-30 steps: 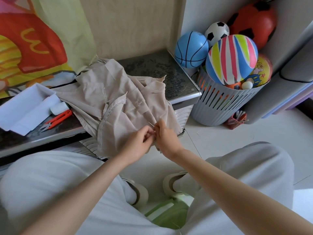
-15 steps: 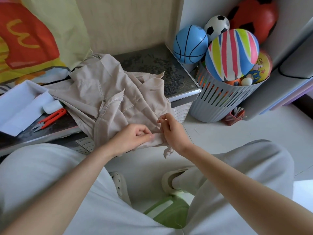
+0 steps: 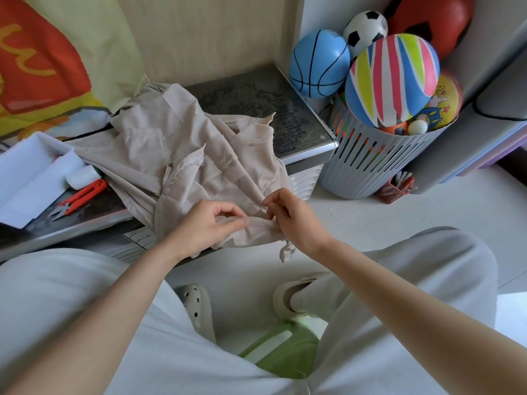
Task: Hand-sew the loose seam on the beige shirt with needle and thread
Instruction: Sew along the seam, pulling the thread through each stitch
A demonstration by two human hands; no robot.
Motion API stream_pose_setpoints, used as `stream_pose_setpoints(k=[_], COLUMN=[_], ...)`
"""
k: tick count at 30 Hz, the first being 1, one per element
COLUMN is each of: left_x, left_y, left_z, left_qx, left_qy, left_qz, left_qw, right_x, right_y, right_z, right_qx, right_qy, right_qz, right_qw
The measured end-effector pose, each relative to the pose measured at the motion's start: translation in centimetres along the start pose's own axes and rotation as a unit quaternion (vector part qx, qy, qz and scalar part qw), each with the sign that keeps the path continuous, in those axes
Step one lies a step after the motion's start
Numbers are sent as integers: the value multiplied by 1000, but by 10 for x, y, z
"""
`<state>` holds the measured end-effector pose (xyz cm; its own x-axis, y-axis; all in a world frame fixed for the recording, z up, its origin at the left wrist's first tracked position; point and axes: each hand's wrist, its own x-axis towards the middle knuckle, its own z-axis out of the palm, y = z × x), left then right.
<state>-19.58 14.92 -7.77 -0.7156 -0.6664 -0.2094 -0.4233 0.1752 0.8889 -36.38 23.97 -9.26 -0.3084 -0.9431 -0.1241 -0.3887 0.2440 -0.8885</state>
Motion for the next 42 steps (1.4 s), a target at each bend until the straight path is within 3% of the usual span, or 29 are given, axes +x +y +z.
stream_pose_setpoints(k=[14, 30, 36, 42], left_x=[-4, -2, -7, -7], left_y=[2, -6, 9, 9], left_z=[6, 6, 13, 9], left_qx=[-44, -79, -140, -210], left_qy=[68, 34, 48, 56], left_qz=[-13, 30, -3, -29], left_qw=[997, 996, 989, 976], right_x=[-1, 0, -1, 0], right_y=[-10, -20, -19, -19], right_z=[3, 7, 11, 12], right_qx=[31, 55, 186, 224], right_qy=[-66, -115, -119, -126], right_qz=[61, 39, 71, 81], right_qw=[996, 991, 973, 963])
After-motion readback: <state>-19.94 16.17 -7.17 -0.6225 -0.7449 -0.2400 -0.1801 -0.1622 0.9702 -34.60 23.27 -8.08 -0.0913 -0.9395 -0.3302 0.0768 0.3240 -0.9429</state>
